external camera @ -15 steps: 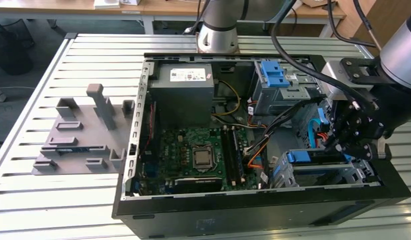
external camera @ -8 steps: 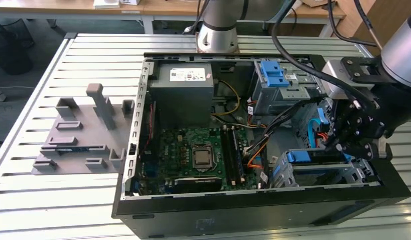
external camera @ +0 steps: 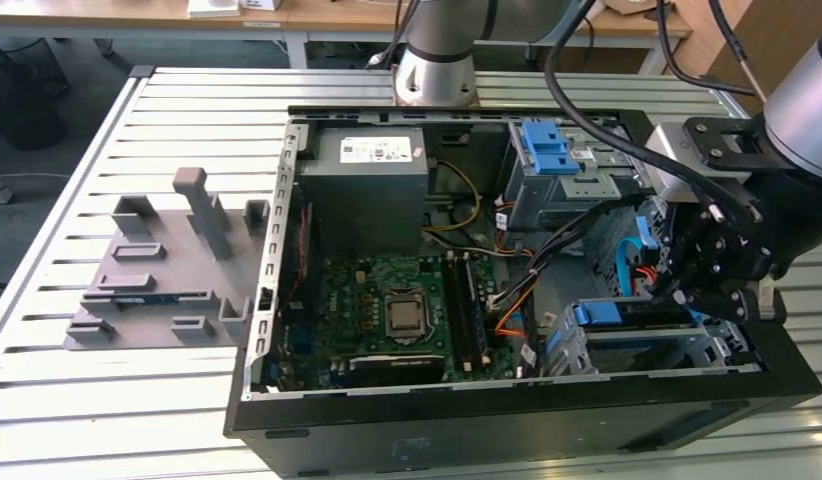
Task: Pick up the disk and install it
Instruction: 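Insert the first disk wire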
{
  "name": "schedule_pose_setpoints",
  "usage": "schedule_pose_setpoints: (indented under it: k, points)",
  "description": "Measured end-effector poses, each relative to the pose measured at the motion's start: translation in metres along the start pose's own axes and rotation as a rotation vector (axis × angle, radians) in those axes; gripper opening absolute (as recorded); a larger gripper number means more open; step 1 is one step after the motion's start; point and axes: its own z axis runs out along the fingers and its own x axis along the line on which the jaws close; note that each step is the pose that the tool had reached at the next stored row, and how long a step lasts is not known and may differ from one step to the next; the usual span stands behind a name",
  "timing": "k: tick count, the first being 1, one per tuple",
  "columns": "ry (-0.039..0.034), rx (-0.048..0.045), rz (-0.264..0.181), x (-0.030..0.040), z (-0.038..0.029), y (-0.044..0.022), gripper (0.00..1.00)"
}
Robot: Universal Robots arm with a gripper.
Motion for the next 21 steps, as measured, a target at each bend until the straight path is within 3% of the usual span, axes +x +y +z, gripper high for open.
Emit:
schedule_pose_setpoints:
  k: [10, 21]
  points:
    - [-0.0038, -0.0003, 0.0, -0.0011, 0.0019, -0.0009, 0.16]
    - [-0.0024, -0.0009, 0.002, -0.0016, 0.0025, -0.0009, 0.16]
